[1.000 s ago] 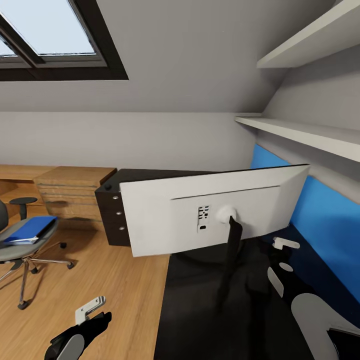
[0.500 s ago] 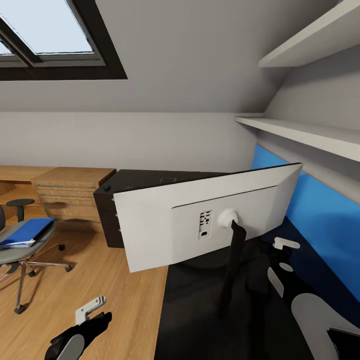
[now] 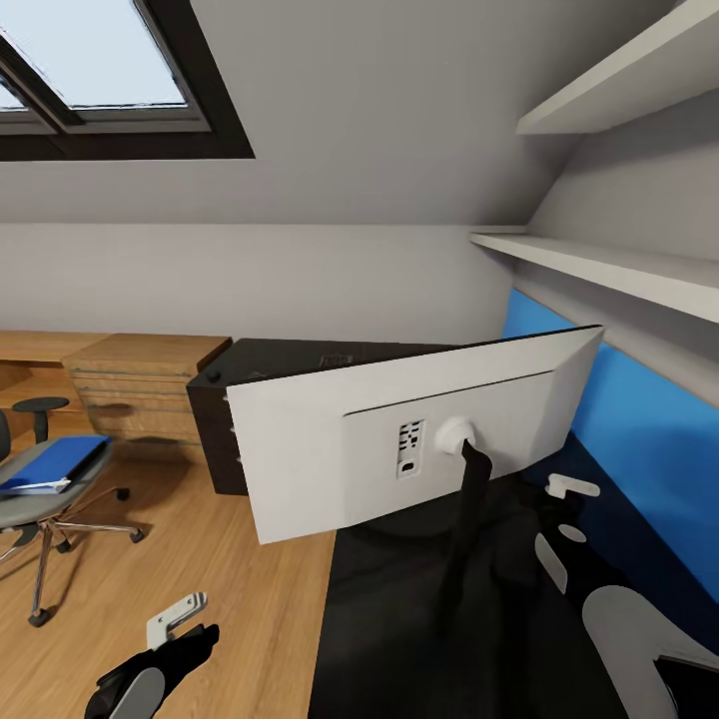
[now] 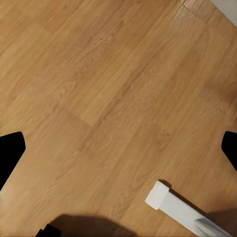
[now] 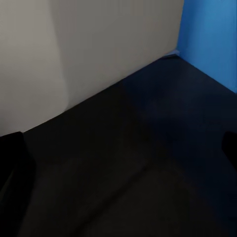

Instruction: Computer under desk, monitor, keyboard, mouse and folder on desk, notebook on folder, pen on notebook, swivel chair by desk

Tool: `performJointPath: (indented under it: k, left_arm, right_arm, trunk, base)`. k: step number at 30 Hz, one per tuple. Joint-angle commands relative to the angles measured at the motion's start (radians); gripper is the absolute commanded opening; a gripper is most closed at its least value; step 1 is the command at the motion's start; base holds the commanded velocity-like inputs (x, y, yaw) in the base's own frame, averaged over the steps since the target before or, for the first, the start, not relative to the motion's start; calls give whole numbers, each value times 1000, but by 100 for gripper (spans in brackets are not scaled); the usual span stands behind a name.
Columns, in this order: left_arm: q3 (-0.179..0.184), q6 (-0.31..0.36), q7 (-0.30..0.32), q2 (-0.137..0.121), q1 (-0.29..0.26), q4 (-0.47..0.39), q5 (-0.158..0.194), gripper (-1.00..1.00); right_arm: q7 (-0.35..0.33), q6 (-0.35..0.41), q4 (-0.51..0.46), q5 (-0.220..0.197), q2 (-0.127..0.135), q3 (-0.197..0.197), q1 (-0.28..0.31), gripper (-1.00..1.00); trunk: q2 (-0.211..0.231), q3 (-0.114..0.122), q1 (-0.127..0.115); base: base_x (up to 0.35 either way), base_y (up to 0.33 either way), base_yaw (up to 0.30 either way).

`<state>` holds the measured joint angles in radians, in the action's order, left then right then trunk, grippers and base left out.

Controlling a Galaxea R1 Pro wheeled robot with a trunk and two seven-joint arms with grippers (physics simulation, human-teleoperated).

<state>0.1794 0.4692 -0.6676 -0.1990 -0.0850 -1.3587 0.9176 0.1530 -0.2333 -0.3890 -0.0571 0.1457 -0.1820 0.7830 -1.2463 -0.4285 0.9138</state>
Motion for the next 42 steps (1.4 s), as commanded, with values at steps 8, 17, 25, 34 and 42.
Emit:
performJointPath:
  k: [8, 17, 25, 34, 42]
  left_arm:
    - [2, -35, 26, -54, 0, 265, -43, 100]
    - [5, -278, 255, -59, 0, 427, -240, 100]
    - [5, -279, 255, -56, 0, 429, -240, 100]
    - [5, -279, 255, -55, 0, 442, -239, 100]
    - [5, -279, 255, -56, -1, 443, -238, 100]
  right_arm:
    - [-1, -4, -3, -7, 3, -1, 1, 100]
    - [-1, -4, -2, -6, 3, -1, 1, 100]
    - [-1, -4, -1, -6, 3, -1, 1, 100]
    - [-1, -4, 0, -6, 3, -1, 1, 100]
    - [-1, -4, 1, -6, 3, 1, 1, 100]
  trunk:
    - [-1, -1, 0]
    - [-1, -1, 0]
    - [-1, -1, 0]
    - [-1, -1, 0]
    - [-1, -1, 0]
  base:
    - [0, 0, 0]
    - [52, 0, 0]
    - [60, 0, 0]
    - [119, 0, 0]
    - [61, 0, 0]
